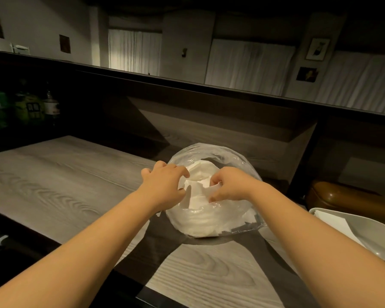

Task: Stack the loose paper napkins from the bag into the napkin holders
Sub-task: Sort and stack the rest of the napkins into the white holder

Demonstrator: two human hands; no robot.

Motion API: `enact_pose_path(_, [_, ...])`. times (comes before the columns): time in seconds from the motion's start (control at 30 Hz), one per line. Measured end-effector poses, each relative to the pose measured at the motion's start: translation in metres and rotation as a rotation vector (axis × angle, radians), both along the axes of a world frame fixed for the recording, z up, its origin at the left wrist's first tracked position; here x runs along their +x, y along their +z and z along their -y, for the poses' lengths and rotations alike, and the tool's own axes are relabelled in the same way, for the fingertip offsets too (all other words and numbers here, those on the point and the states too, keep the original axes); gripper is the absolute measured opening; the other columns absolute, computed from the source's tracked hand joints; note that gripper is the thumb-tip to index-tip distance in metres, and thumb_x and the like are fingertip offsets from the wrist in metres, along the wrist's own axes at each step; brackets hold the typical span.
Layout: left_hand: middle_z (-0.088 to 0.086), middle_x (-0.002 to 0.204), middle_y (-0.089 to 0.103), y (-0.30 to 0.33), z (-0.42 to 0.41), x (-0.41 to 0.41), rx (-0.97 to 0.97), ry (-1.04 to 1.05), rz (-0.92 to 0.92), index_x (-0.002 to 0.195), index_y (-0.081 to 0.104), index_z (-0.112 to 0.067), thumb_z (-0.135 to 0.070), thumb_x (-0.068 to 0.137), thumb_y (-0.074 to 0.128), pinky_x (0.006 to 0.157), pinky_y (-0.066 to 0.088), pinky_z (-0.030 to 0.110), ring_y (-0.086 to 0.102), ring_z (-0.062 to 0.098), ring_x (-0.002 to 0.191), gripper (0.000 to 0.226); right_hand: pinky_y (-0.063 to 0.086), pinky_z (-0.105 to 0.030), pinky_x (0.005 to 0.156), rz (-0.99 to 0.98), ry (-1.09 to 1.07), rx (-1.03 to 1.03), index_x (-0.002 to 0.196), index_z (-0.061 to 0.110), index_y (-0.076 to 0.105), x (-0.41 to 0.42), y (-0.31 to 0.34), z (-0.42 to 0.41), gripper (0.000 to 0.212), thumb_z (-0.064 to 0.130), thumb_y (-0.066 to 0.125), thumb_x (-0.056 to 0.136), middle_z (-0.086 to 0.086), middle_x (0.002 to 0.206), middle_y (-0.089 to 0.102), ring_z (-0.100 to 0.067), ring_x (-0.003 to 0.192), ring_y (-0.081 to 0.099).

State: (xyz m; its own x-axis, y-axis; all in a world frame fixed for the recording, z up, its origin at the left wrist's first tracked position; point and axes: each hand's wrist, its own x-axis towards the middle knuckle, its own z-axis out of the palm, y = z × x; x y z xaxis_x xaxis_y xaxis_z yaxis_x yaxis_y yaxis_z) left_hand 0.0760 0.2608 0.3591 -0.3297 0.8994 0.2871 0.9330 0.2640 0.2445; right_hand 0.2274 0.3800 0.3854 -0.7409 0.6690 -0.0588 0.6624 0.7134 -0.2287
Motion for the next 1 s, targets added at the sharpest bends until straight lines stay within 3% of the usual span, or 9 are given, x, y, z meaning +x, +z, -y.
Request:
enact_pose_path(0.1, [-0.012,0.142,0.048,-0.001,-0.001,0.003,0.018,-0.018,0.007,0.132,0.048,-0.039,-0.033,0.095,0.053,0.103,0.026,0.044,0.031,0.019,0.136,0.038,0.052,-0.035,0.092,0.106,0.015,0.028,0.123,0.024,0.060,-0.011,0.001,0.005,0.052,0.041,0.079,0.077,0.007,0.113,0.061,-0.015,0.101,0.058])
enact_pose_path(0.23, [-0.013,0.140,0.049,0.001,-0.002,0.007,0.044,-0.035,0.015,0.132,0.049,-0.039,-0.032,0.096,0.051,0.102,0.026,0.043,0.031,0.017,0.136,0.037,0.043,-0.043,0.100,0.227,0.027,0.075,0.127,0.023,0.060,-0.026,0.005,0.015,0.055,0.040,0.078,0.078,0.007,0.108,0.063,-0.019,0.102,0.057])
enact_pose_path(0.37, [-0.015,0.137,0.052,0.003,-0.003,0.005,0.083,-0.028,0.021,0.131,0.051,-0.039,-0.032,0.097,0.051,0.102,0.027,0.043,0.033,0.016,0.134,0.035,0.044,-0.030,0.080,0.213,0.122,0.005,0.127,0.017,0.059,-0.037,0.008,0.026,0.050,0.027,0.077,0.082,0.006,0.094,0.059,-0.017,0.089,0.055])
enact_pose_path(0.47, [-0.016,0.132,0.055,0.005,-0.005,0.005,0.157,-0.029,0.034,0.127,0.054,-0.039,-0.030,0.097,0.050,0.098,0.026,0.040,0.036,0.015,0.131,0.031,0.043,-0.029,0.078,0.295,0.152,0.058,0.130,0.013,0.056,-0.040,0.005,0.035,0.049,0.023,0.074,0.085,-0.003,0.110,0.062,-0.019,0.090,0.053])
enact_pose_path(0.53, [-0.016,0.128,0.056,0.005,-0.006,0.004,0.268,-0.050,0.079,0.125,0.056,-0.036,-0.029,0.098,0.049,0.097,0.025,0.037,0.041,0.012,0.127,0.029,0.043,-0.030,0.076,0.252,0.151,0.096,0.120,0.014,0.061,-0.035,0.008,0.036,0.037,0.023,0.073,0.086,-0.003,0.103,0.062,-0.020,0.089,0.054])
enact_pose_path(0.67, [-0.017,0.109,0.058,0.004,-0.004,0.003,0.753,-0.196,0.374,0.118,0.058,-0.025,-0.029,0.098,0.046,0.095,0.043,0.024,0.054,0.001,0.104,0.024,0.049,-0.025,0.065,-0.377,0.041,-0.063,0.085,0.028,0.064,0.001,0.030,0.025,0.018,0.022,0.080,0.079,0.008,0.083,0.064,-0.012,0.080,0.062])
enact_pose_path(0.73, [-0.016,0.105,0.060,0.007,-0.006,0.012,0.892,-0.235,0.591,0.114,0.055,-0.025,-0.027,0.099,0.046,0.084,0.044,0.009,0.057,-0.004,0.098,0.018,0.052,-0.020,0.067,-0.750,-0.019,-0.278,0.088,0.029,0.069,0.024,0.039,0.020,0.019,0.018,0.081,0.078,0.008,0.085,0.071,-0.010,0.081,0.068])
enact_pose_path(0.87, [-0.005,0.109,0.065,0.011,-0.026,0.050,0.758,-0.291,1.107,0.117,0.058,-0.019,-0.041,0.100,0.046,0.089,0.053,0.026,0.063,0.011,0.103,0.031,0.059,-0.035,0.076,-1.216,-0.119,-0.577,0.111,0.012,0.069,0.060,0.037,0.016,0.037,0.015,0.079,0.075,-0.005,0.101,0.075,-0.024,0.095,0.072])
enact_pose_path(1.0, [0.003,0.115,0.069,0.010,-0.037,0.105,0.555,-0.342,1.477,0.126,0.058,-0.022,-0.043,0.093,0.059,0.084,0.059,0.044,0.069,0.024,0.101,0.039,0.059,-0.046,0.081,-1.439,-0.214,-0.698,0.112,0.017,0.066,0.094,0.016,0.019,0.039,0.021,0.075,0.074,-0.007,0.106,0.073,-0.026,0.097,0.071])
